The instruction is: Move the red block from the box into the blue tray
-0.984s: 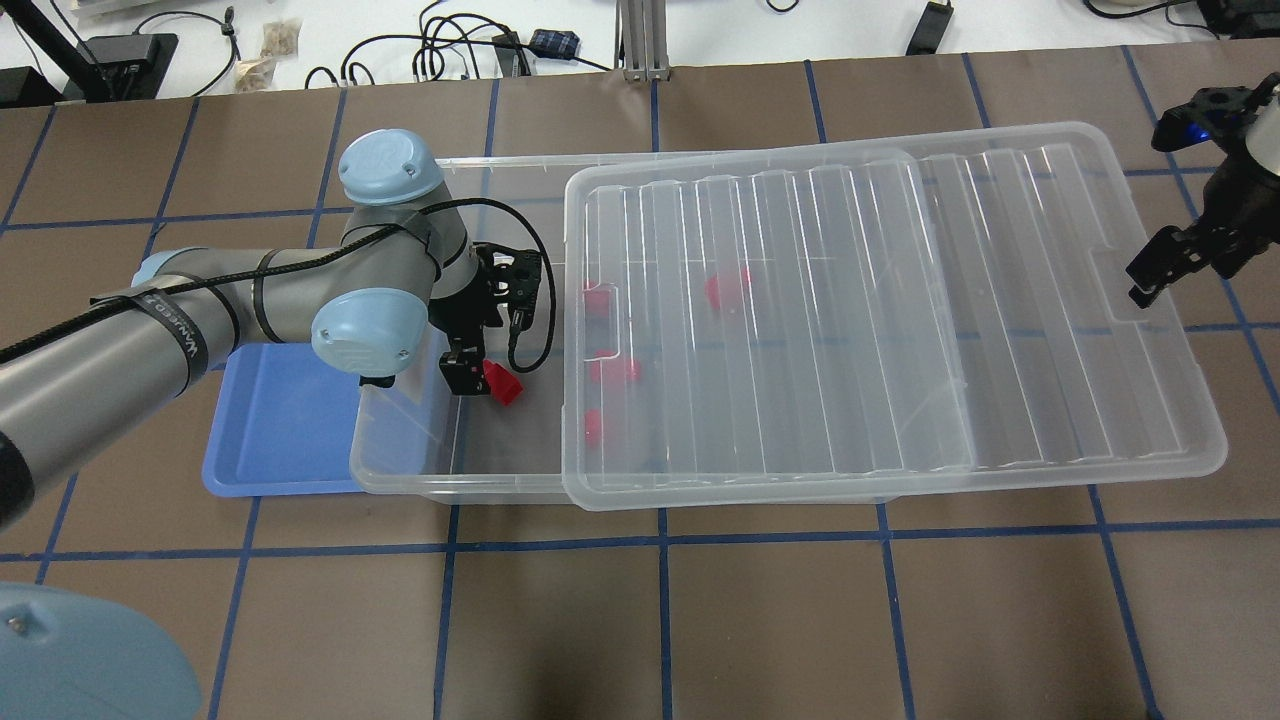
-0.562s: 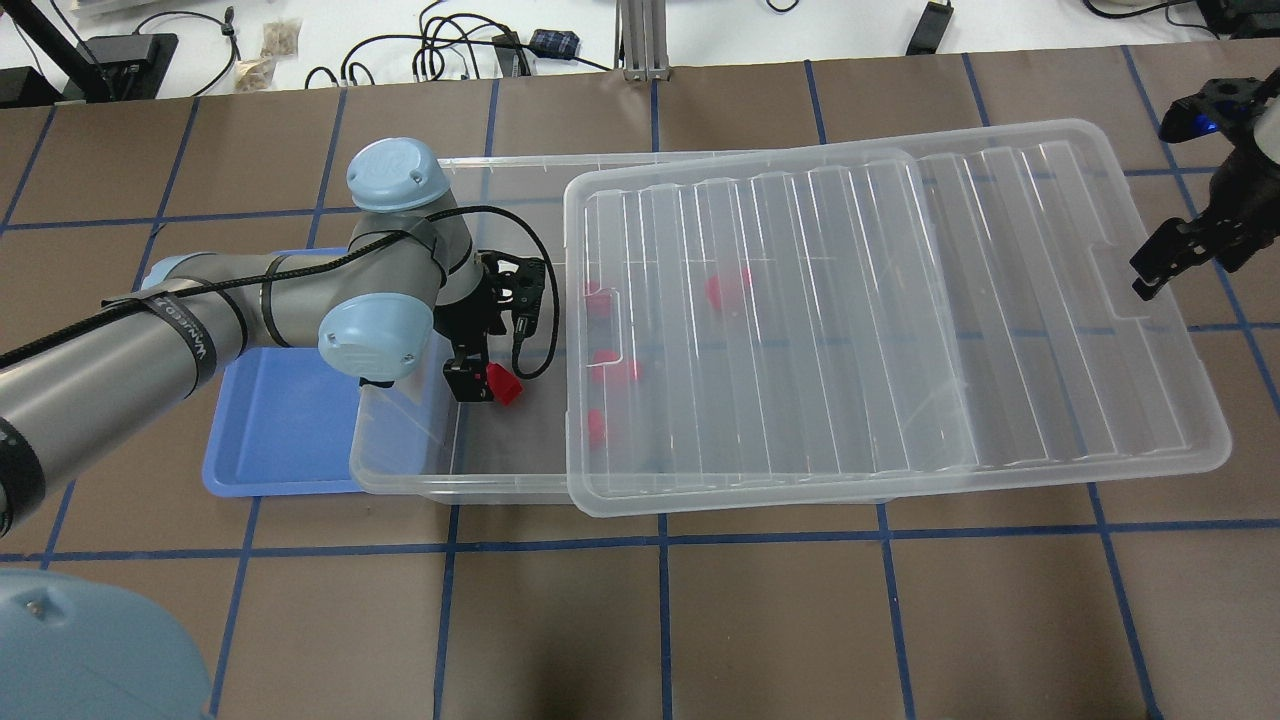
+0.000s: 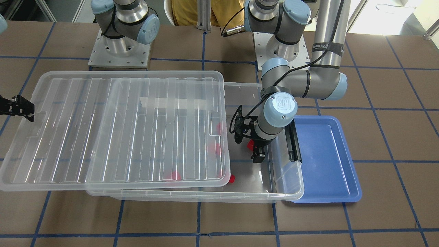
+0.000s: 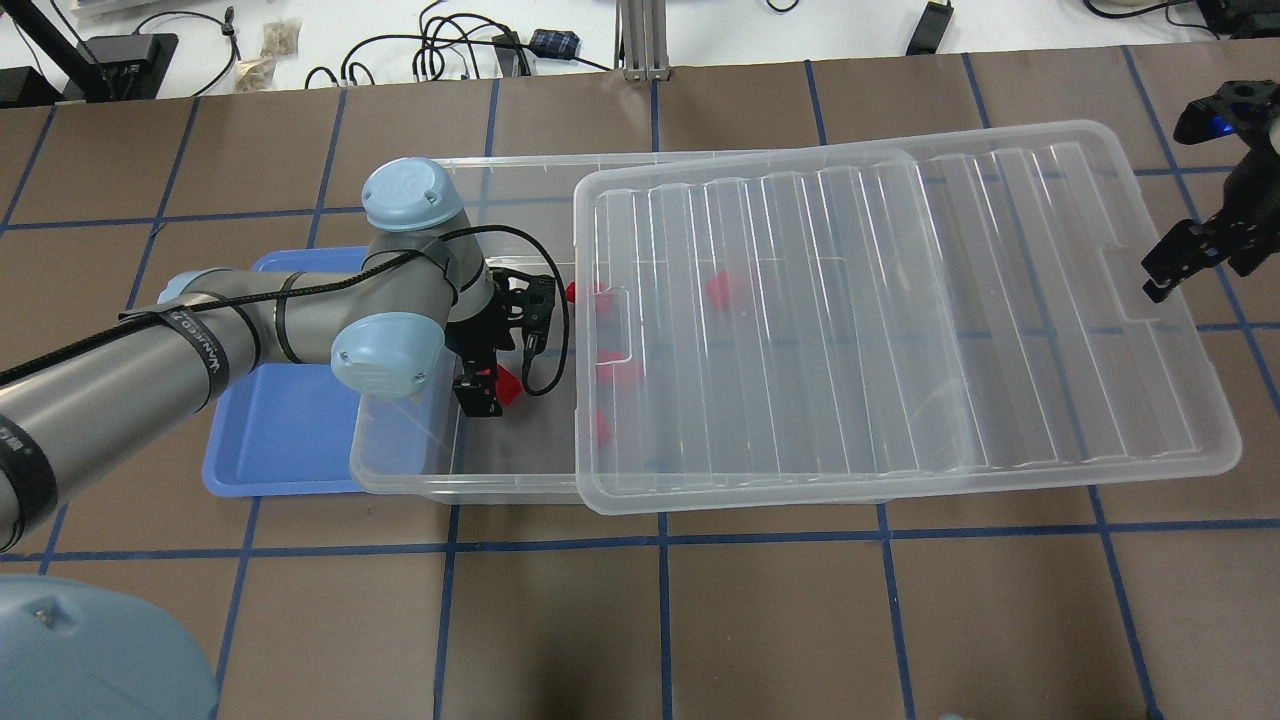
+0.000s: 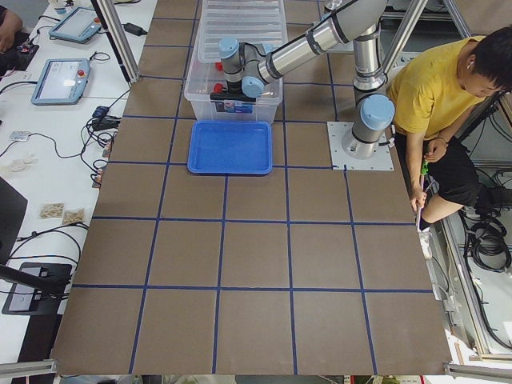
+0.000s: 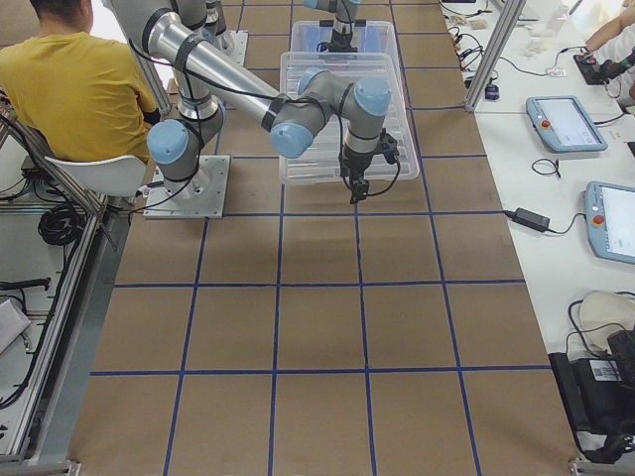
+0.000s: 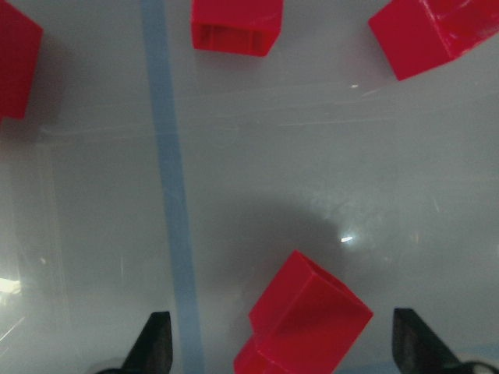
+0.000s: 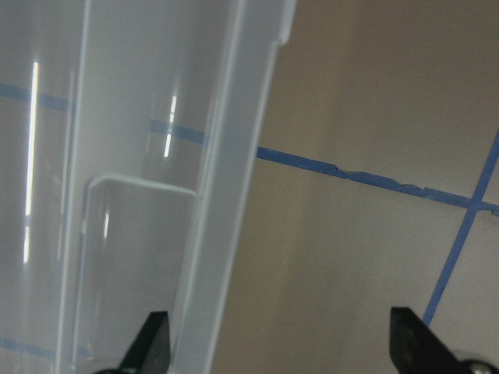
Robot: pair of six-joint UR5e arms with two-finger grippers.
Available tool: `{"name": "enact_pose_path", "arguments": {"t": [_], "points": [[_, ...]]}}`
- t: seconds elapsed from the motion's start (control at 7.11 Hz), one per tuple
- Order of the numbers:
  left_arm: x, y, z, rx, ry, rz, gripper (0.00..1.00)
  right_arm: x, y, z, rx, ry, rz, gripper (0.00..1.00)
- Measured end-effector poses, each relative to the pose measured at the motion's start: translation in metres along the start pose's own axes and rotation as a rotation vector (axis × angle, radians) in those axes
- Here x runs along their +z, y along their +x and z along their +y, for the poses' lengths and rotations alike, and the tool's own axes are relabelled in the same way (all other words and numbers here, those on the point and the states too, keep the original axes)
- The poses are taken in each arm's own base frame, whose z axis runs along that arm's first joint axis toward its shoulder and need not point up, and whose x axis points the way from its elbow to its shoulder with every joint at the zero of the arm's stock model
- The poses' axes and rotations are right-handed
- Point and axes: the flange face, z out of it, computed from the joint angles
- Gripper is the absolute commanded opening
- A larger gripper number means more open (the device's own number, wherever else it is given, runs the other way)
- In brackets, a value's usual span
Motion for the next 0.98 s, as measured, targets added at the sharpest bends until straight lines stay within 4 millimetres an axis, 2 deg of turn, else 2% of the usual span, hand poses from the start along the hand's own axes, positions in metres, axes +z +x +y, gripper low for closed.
{"name": "enact_pose_path", "arguments": {"t": [0.14, 0.28, 0.7, 0.98], "points": [[0.002, 0.001, 0.000, 0.002, 0.001, -0.007, 0.12, 0.000, 0.000, 0.000, 0.001, 0.000, 0.001, 1.00], [0.002, 0.001, 0.000, 0.003, 0.003, -0.018, 0.01, 0.000, 0.001, 0.000, 0.002, -0.002, -0.001, 1.00], [-0.004, -0.001, -0.001, 0.002, 0.004, -0.045, 0.00, 0.002, 0.010, 0.007, 0.024, -0.006, -0.007, 1.00], [-0.024, -0.005, -0.001, -0.010, 0.005, -0.091, 0.00, 0.001, 0.012, 0.008, 0.028, -0.007, -0.008, 1.00]]}}
